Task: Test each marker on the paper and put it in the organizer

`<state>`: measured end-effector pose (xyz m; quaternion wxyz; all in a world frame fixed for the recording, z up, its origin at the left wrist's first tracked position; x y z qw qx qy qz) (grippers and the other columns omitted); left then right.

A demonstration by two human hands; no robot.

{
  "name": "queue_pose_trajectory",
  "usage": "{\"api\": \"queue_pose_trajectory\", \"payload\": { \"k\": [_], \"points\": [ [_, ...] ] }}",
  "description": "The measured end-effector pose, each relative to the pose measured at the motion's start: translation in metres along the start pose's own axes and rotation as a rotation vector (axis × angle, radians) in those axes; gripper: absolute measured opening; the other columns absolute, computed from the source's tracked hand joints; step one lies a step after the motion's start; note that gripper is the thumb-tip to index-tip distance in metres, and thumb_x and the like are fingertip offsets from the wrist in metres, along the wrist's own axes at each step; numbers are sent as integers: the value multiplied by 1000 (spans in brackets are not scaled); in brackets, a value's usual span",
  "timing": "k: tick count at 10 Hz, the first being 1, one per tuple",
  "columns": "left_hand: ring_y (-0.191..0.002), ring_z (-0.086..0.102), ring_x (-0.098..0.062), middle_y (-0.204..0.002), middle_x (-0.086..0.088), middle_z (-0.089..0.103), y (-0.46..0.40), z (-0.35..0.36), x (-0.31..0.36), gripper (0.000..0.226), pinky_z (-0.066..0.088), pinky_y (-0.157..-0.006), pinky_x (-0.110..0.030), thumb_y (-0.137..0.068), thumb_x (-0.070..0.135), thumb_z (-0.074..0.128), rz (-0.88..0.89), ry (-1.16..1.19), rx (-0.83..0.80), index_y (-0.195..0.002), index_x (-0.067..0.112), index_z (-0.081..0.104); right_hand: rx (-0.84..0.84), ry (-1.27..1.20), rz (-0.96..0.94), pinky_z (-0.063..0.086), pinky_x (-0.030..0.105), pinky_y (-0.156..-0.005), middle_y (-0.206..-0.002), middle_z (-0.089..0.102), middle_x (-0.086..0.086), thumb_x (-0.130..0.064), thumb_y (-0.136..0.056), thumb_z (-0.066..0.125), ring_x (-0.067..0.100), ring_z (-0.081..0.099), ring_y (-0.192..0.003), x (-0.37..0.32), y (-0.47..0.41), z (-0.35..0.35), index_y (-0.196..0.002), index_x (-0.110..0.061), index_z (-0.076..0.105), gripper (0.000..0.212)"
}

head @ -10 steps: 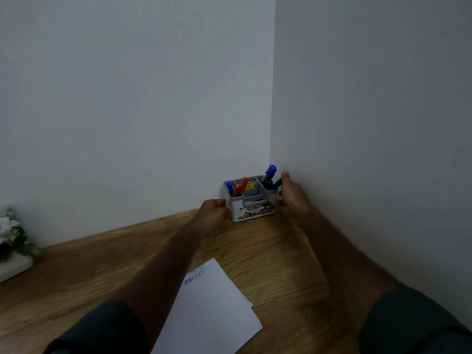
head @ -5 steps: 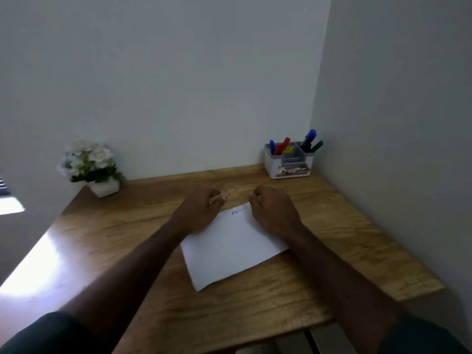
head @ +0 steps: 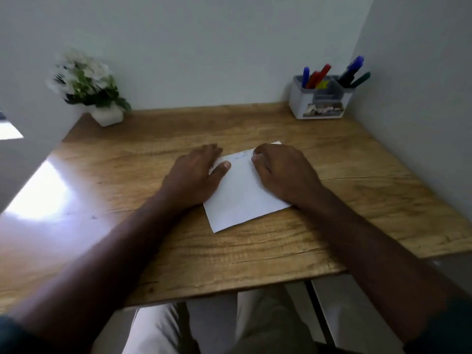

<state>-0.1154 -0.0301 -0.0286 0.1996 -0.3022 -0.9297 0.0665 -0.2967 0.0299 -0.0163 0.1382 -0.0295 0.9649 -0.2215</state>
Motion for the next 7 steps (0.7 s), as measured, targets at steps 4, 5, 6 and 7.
{"api": "queue_pose_trajectory", "payload": {
  "k": [4,5,6,7],
  "points": [
    [-149,18,-20,-162,-6,20,1,-7,5,71,14,-118,-42,-96,56,16,-42,-43,-224,-154,15,22,-146,58,-31,35,48,-113,-141,58,13,-28,-103,42,25,53,-131,-10,-3,-2,-131,-8,61,40],
    [-151,12,-21,-163,-7,15,-14,-8,8,66,15,-119,-47,-100,51,19,-52,-71,-324,-155,15,17,-254,103,39,35,52,-112,-143,56,12,-29,-103,41,28,52,-133,-12,-11,-5,-134,-8,59,42],
    [-152,1,-19,-165,-4,5,-46,-22,10,62,9,-119,-48,-103,47,21,-58,-120,-382,-156,17,9,-304,131,152,34,55,-113,-141,58,12,-32,-101,37,30,53,-132,-12,-21,-10,-136,-9,58,47],
    [-152,4,-21,-164,-5,7,-67,-38,8,67,12,-119,-51,-99,50,12,-22,-119,-351,-155,14,13,-281,153,264,35,58,-111,-138,61,9,-36,-98,32,28,56,-129,-15,-39,-24,-131,-13,61,50]
  ]
}}
Point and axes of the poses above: each hand's wrist, its own y-axis away from the middle knuckle, its own z-axis out of the palm, x = y × z, the point moved 5 cm from there along -y, towards the middle knuckle
